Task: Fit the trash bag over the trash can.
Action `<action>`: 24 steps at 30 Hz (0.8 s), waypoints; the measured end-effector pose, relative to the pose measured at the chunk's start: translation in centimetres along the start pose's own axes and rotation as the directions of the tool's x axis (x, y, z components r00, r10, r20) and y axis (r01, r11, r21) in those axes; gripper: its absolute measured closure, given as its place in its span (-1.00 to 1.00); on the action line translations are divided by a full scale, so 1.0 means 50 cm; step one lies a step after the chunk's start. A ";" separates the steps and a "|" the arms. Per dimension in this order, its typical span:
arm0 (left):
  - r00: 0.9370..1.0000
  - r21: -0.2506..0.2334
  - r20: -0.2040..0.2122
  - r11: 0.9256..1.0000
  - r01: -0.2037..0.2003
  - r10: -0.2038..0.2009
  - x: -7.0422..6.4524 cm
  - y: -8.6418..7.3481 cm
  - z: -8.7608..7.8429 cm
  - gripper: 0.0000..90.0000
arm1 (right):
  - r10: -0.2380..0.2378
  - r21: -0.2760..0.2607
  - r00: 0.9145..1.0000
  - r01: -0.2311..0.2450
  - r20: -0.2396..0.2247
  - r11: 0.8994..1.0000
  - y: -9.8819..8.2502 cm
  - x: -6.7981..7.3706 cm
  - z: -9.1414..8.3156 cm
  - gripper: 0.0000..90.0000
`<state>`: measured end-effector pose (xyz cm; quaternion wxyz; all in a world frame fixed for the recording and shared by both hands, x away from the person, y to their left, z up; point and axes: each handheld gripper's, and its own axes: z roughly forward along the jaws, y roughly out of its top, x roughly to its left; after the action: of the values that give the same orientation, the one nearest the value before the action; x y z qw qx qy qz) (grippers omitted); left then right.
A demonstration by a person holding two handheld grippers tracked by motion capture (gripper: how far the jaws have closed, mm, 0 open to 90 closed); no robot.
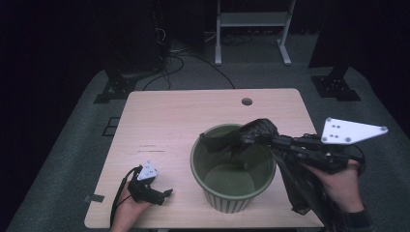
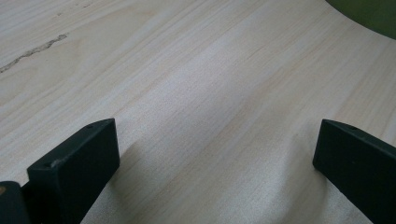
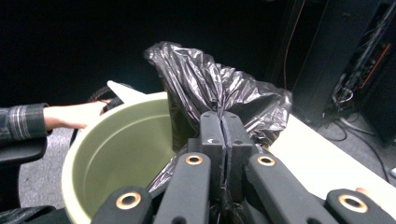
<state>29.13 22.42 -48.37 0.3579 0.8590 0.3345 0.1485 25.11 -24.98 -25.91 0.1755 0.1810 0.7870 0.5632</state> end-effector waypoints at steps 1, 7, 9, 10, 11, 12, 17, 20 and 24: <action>1.000 0.000 0.000 1.000 0.000 0.000 0.000 0.000 0.000 -1.00 | 0.003 0.006 1.000 -0.002 -0.012 1.000 -0.003 -0.002 0.010 0.98; 1.000 0.000 0.001 1.000 -0.001 0.001 0.000 0.000 0.000 -1.00 | 0.005 0.078 0.998 0.000 -0.060 0.997 -0.013 -0.003 0.063 0.97; 1.000 0.000 0.001 1.000 -0.001 0.001 0.000 0.000 0.000 -1.00 | 0.003 0.089 0.997 0.004 -0.071 0.996 -0.010 -0.003 0.078 0.97; 1.000 0.000 0.001 1.000 -0.001 0.001 0.000 0.000 0.000 -1.00 | 0.001 0.095 0.997 0.006 -0.078 0.995 -0.008 -0.002 0.085 0.97; 1.000 -0.001 0.001 1.000 -0.001 0.001 0.000 0.000 0.000 -1.00 | 0.000 0.098 0.997 0.008 -0.083 0.995 -0.006 -0.002 0.093 0.97; 1.000 0.000 0.001 1.000 -0.001 0.001 0.000 0.000 0.000 -1.00 | -0.002 0.099 0.996 0.011 -0.089 0.995 -0.003 -0.002 0.101 0.97; 1.000 0.000 0.002 1.000 -0.002 0.002 0.000 0.000 0.000 -1.00 | -0.027 0.151 0.995 0.041 -0.092 0.988 0.010 0.002 0.150 0.95; 1.000 0.000 0.004 1.000 -0.002 0.002 0.000 0.000 0.000 -1.00 | -0.035 0.165 0.996 0.049 -0.087 0.985 0.016 0.002 0.171 0.78; 1.000 0.000 0.007 1.000 -0.004 0.004 -0.001 0.000 0.000 -1.00 | -0.032 0.139 0.997 0.041 -0.066 0.989 0.017 -0.001 0.163 0.48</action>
<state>29.11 22.40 -48.37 0.3589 0.8602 0.3316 0.1461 29.12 -18.06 -27.60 0.1475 0.1603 0.8330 0.5085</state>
